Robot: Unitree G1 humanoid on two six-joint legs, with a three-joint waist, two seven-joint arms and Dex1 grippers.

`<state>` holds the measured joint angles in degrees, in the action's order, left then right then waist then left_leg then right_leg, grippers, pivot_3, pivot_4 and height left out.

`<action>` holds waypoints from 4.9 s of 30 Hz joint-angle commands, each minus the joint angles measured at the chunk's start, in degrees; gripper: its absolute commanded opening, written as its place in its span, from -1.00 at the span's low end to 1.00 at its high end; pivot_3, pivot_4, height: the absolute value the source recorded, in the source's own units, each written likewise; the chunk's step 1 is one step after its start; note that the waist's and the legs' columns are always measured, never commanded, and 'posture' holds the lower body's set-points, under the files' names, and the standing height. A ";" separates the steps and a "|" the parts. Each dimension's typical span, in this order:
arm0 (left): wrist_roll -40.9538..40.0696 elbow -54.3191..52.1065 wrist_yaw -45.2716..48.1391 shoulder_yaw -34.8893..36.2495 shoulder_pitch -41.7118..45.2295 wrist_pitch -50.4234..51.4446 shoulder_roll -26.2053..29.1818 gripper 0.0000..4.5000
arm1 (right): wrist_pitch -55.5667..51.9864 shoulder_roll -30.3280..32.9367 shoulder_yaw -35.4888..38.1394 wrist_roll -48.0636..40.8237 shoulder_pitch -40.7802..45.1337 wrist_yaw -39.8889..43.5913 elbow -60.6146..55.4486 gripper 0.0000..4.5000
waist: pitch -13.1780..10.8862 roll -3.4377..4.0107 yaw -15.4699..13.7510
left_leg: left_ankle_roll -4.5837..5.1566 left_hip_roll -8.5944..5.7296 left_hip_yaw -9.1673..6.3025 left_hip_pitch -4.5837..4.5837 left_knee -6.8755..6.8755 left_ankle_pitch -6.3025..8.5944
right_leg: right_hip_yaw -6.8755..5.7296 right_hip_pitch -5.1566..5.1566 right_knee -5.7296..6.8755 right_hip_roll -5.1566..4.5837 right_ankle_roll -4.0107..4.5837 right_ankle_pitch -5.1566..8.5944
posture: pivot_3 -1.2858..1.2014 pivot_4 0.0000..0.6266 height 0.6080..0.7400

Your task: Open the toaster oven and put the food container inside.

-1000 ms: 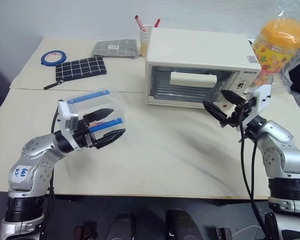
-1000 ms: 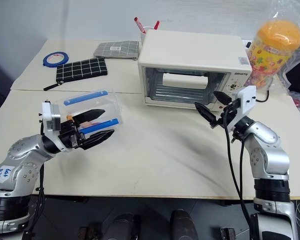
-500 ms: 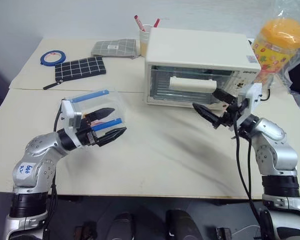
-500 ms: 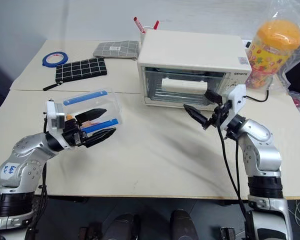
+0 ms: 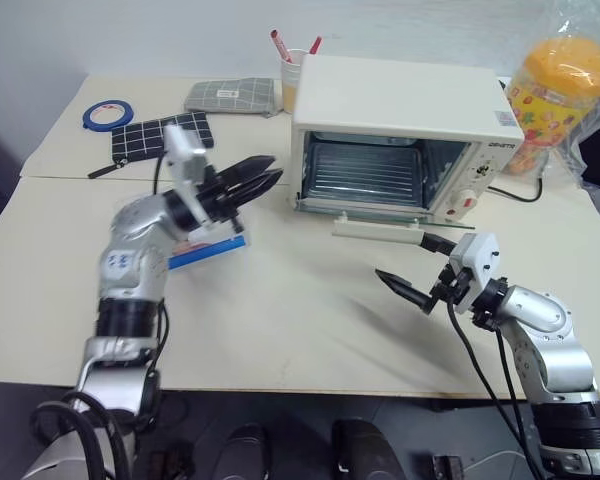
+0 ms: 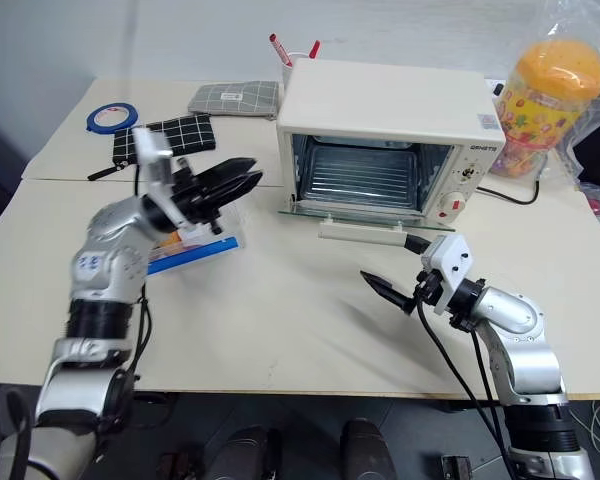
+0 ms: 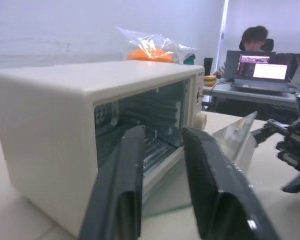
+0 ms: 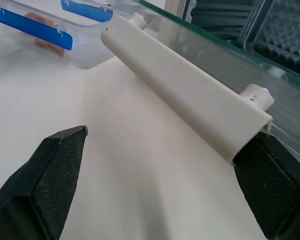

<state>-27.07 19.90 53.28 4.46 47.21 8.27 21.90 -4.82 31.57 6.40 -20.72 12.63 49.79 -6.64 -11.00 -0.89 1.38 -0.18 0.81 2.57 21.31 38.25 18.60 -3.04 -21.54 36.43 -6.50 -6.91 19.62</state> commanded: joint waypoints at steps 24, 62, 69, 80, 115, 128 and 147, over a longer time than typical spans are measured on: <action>25.43 7.21 2.90 -17.81 0.30 -8.97 -3.64 -0.98 | 6.12 1.25 17.34 -1.78 -32.96 -3.81 -14.49 1.00 | -0.02 -0.03 -2.56 | 0.06 -0.04 0.02 0.00 0.11 -0.02 | 0.01 0.03 0.01 -0.02 -0.03 -0.01 | 0.03 -0.52 1.00; -13.17 -26.09 -17.52 39.08 -43.58 35.41 23.43 0.99 | 2.87 1.88 -3.01 -7.16 -3.81 7.68 -11.17 1.00 | 0.06 -0.19 -1.91 | 0.06 0.04 -0.61 0.03 -0.11 0.01 | 0.03 0.18 -0.38 -0.77 0.01 -0.01 | 0.03 -0.52 1.00; -11.09 -20.18 -35.04 25.19 -19.34 65.66 30.04 0.99 | 2.38 2.22 -2.26 -6.97 -5.57 7.04 -12.36 1.00 | 0.07 -0.20 -1.07 | 0.05 -0.07 -0.37 -0.01 -0.19 -0.01 | -0.26 0.07 -0.06 -0.49 -0.01 -0.05 | 0.03 -0.52 1.00; -0.38 -4.26 -38.99 12.48 -2.47 67.81 27.40 0.99 | 1.68 2.17 -1.43 -6.80 -9.43 3.48 -16.07 1.00 | 0.04 -0.25 -0.05 | -0.07 0.10 -0.14 -0.02 -0.06 -0.05 | -0.44 -0.04 0.11 -0.16 -0.01 -0.04 | 0.03 -0.52 1.00; -4.97 -26.27 -33.22 5.35 7.77 84.23 13.53 -0.97 | 1.24 5.28 15.15 -7.07 -28.89 -1.40 -21.20 1.00 | -0.08 -0.48 -2.67 | -0.07 0.06 -0.13 0.03 0.07 -0.06 | -0.29 -0.02 0.15 -0.14 -0.01 -0.05 | 0.03 -0.52 1.00; 1.38 -20.59 -40.97 1.51 14.82 79.46 -6.21 -0.97 | 1.87 2.80 15.29 -6.26 -33.33 -4.82 -24.83 1.00 | -0.08 -0.48 -2.63 | -0.13 0.00 -0.08 -0.01 0.05 -0.09 | -0.22 -0.02 0.13 -0.06 -0.01 -0.05 | 0.03 -0.52 1.00; 10.25 -5.99 -42.20 -6.12 18.43 61.66 -13.32 -0.45 | 2.35 -2.58 14.93 -4.26 -38.37 -11.08 -30.98 1.00 | -0.08 -0.47 -2.81 | -0.15 -0.09 -0.07 0.00 0.04 -0.10 | -0.26 -0.03 0.10 -0.05 -0.01 -0.05 | 0.03 -0.52 1.00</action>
<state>-17.43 14.43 10.78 -1.09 64.19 71.43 8.93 -3.57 29.56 20.52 -24.55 -25.45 39.47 -34.94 -11.08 -1.37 -1.42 -0.33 0.72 2.49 21.31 38.29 18.50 -3.30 -21.56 36.53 -6.55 -6.93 19.57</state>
